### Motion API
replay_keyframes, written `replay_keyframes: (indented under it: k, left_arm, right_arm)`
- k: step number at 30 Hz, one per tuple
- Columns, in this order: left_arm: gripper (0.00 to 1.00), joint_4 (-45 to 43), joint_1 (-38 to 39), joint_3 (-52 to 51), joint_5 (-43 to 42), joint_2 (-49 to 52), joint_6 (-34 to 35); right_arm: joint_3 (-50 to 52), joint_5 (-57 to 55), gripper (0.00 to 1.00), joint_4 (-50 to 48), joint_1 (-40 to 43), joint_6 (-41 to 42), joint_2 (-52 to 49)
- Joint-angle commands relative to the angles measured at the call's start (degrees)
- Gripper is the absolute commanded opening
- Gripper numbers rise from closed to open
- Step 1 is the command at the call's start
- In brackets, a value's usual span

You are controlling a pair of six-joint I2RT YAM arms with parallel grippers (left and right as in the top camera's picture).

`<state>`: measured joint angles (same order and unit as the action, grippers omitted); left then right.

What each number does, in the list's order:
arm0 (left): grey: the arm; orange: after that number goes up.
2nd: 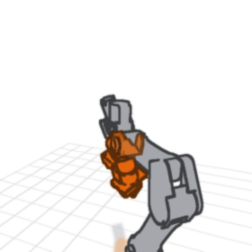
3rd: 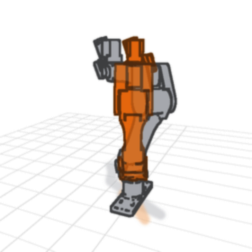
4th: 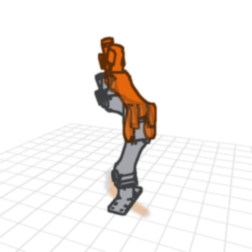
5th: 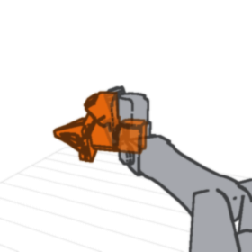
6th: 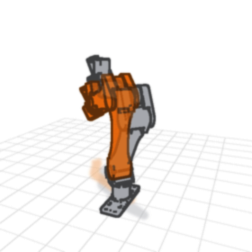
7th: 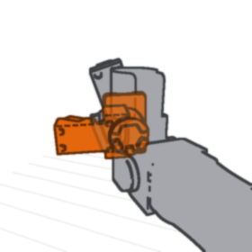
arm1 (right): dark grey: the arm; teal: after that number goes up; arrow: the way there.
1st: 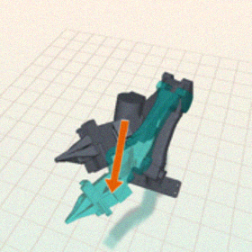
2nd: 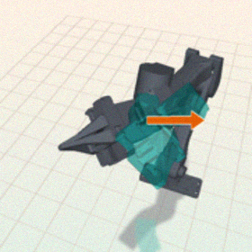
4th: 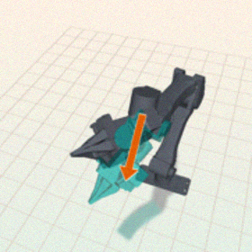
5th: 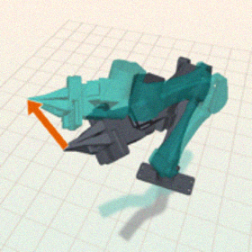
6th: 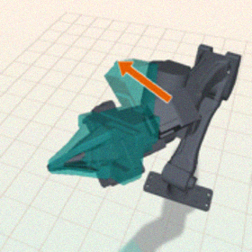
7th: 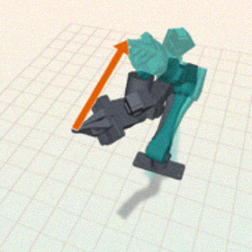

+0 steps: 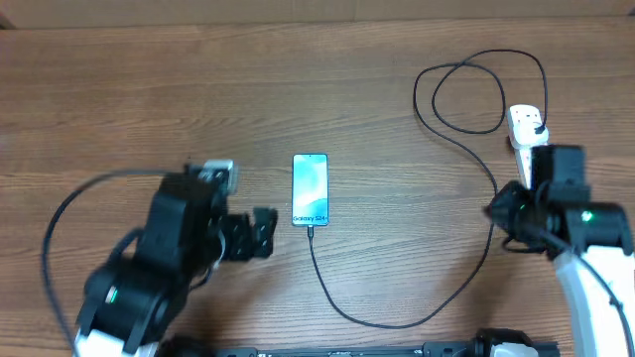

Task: Plug charger to phone and switch on socket

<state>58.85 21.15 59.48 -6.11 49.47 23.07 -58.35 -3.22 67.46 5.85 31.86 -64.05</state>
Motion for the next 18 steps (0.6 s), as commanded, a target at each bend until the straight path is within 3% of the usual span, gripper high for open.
replay_keyframes:
  k: [1,8,18]
  left_arm:
    - [1.0,1.73,0.31,-1.25,4.11,-9.81,5.38]
    - [0.99,3.8,0.31,-1.25,8.13,-16.39,5.27]
    - [1.0,3.98,0.31,-1.25,8.04,-16.22,5.27]
  right_arm:
    - [-4.46,7.15,0.04,-4.15,9.53,-7.98,-6.43]
    - [-19.02,14.99,0.04,-4.24,19.37,-7.93,-26.03]
    - [-43.67,14.38,0.04,0.68,19.78,-7.87,-45.79]
